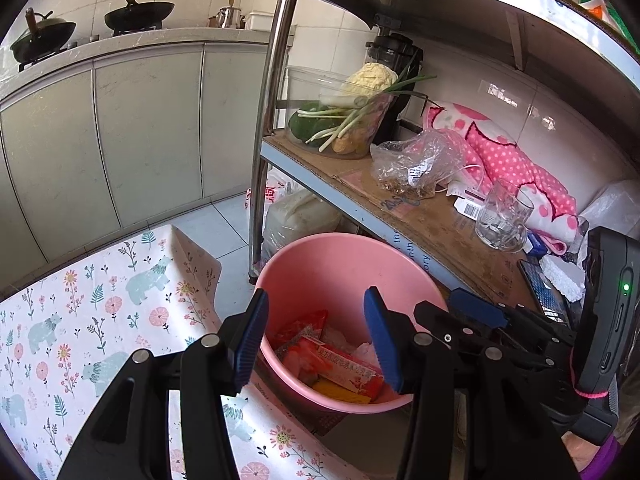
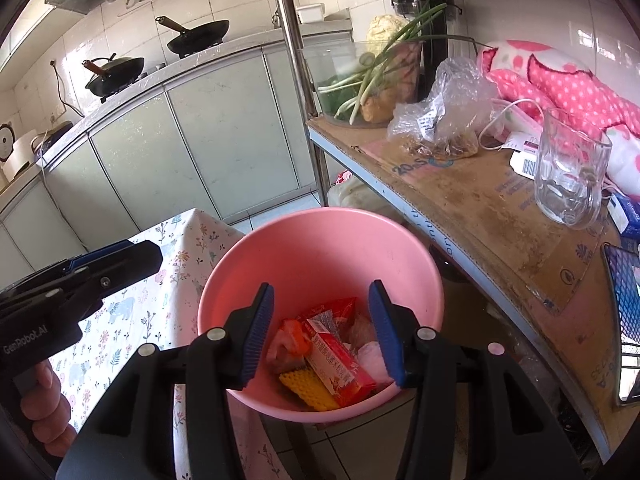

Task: Collect trash
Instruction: 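Pull both open grippers back up from the bucket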

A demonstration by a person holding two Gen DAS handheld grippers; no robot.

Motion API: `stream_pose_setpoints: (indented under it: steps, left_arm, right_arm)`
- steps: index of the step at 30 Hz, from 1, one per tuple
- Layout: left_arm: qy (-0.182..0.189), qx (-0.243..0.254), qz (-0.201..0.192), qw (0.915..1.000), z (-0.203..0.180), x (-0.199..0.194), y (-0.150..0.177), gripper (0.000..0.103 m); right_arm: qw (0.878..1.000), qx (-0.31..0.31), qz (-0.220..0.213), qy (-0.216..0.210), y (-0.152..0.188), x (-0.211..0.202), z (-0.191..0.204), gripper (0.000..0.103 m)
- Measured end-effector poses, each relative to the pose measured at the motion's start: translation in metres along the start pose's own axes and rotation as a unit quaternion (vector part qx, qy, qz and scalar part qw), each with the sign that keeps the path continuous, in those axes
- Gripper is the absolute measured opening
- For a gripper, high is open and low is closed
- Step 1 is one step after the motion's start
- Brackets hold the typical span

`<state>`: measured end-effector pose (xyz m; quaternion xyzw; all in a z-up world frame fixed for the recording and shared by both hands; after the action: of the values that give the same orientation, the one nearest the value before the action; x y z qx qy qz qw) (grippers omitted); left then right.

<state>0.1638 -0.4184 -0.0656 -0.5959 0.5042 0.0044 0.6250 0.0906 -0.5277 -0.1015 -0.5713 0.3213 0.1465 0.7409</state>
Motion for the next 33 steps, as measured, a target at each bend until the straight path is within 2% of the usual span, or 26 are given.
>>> stream_pose_setpoints:
  steps: [12, 33]
  left_arm:
    - [-0.01, 0.004, 0.004, 0.9999, 0.001, 0.004, 0.002, 0.05]
    - [-0.051, -0.006, -0.031, 0.9982, 0.006, -0.028, 0.005, 0.053]
  right_arm:
    - [1.0, 0.002, -0.001, -0.005, 0.005, -0.006, 0.01, 0.05]
    - [1.0, -0.013, -0.016, 0.022, 0.018, -0.039, 0.035, 0.05]
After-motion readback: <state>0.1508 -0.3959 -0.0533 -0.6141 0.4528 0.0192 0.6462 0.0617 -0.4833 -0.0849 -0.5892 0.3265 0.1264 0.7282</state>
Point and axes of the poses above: each gripper's, at about its wrist camera, not at the fingertips, and x roughly the way its jaws point, z to its left, y to its underside, the point moved 9 cm from there along x, roughly the way its jaws point, and after that the axes turned 3 degrees about -x, right-handed, at the moved point
